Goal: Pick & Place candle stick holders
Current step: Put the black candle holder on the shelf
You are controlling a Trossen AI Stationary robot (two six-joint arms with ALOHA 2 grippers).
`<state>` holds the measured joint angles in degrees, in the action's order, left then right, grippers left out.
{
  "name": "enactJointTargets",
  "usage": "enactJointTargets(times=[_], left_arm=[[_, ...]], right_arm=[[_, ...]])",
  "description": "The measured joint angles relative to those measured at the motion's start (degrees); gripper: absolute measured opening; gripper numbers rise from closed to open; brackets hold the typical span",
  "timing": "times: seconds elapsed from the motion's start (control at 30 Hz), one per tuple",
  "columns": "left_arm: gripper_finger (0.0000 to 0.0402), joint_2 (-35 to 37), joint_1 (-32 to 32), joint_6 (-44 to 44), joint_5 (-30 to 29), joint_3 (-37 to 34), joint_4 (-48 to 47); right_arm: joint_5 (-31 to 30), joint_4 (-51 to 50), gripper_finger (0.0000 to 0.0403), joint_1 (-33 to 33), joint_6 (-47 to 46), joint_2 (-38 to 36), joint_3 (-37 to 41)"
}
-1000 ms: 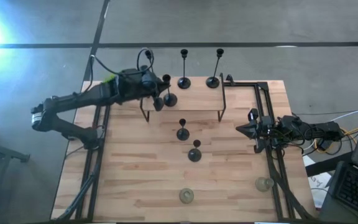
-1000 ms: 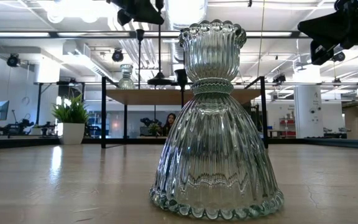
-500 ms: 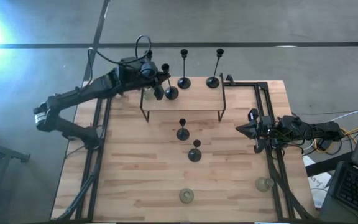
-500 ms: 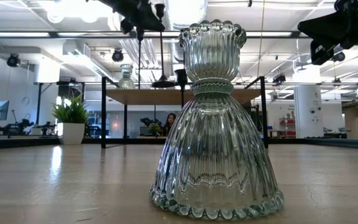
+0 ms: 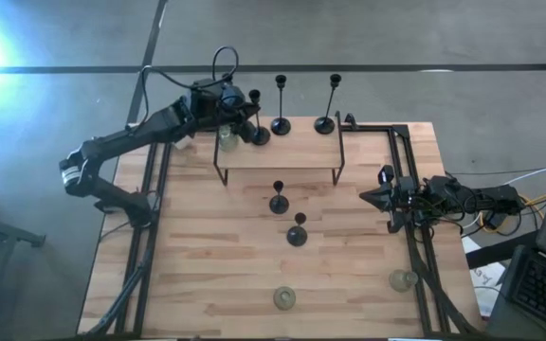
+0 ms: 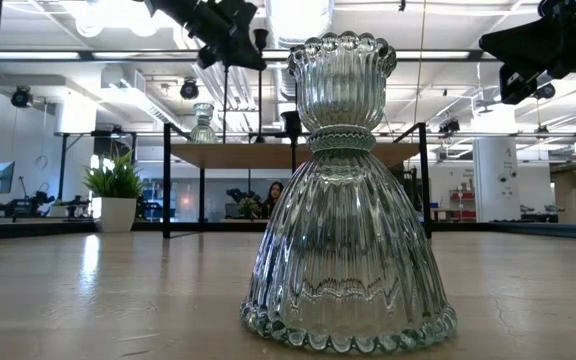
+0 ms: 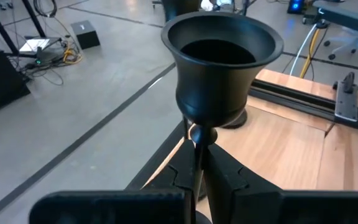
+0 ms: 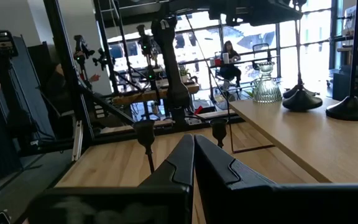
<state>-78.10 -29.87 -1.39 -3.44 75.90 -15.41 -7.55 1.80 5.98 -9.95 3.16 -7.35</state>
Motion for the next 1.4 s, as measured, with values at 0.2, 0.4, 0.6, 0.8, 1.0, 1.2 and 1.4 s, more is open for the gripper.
enactJointTargets(times=[0.2,0.4,0.6,0.8,1.0,1.2,1.4], left_arm=[[0.0016,0.5,0.5,1.5,0.1,0.0,-2.4],[0.0016,2.9,2.4,1.8,0.2,0.1,-3.6],[0.0016,4.2,4.3,3.5,-1.9,0.1,-3.6],[0.0016,4.2,7.2,5.5,-10.6,0.0,-4.3],[0.0016,4.2,9.3,7.5,-15.8,0.0,-3.1],[0.0016,4.2,10.0,11.8,-19.8,0.0,-2.3],[0.0016,4.1,11.0,12.9,-22.2,0.0,-2.1]], right_arm=[[0.0,0.0,0.0008,0.0,0.0,0.0,0.0],[0.0,0.0,0.0008,0.0,0.0,0.0,0.0],[0.0,0.0,0.0008,0.0,0.0,0.0,0.0],[0.0,0.0,0.0008,0.0,0.0,0.1,0.0],[0.0,0.0,0.0008,0.0,0.0,0.1,0.0],[0.0,0.0,0.0008,0.0,0.0,0.1,0.0],[0.0,0.0,0.0008,0.0,0.0,0.1,0.0]])
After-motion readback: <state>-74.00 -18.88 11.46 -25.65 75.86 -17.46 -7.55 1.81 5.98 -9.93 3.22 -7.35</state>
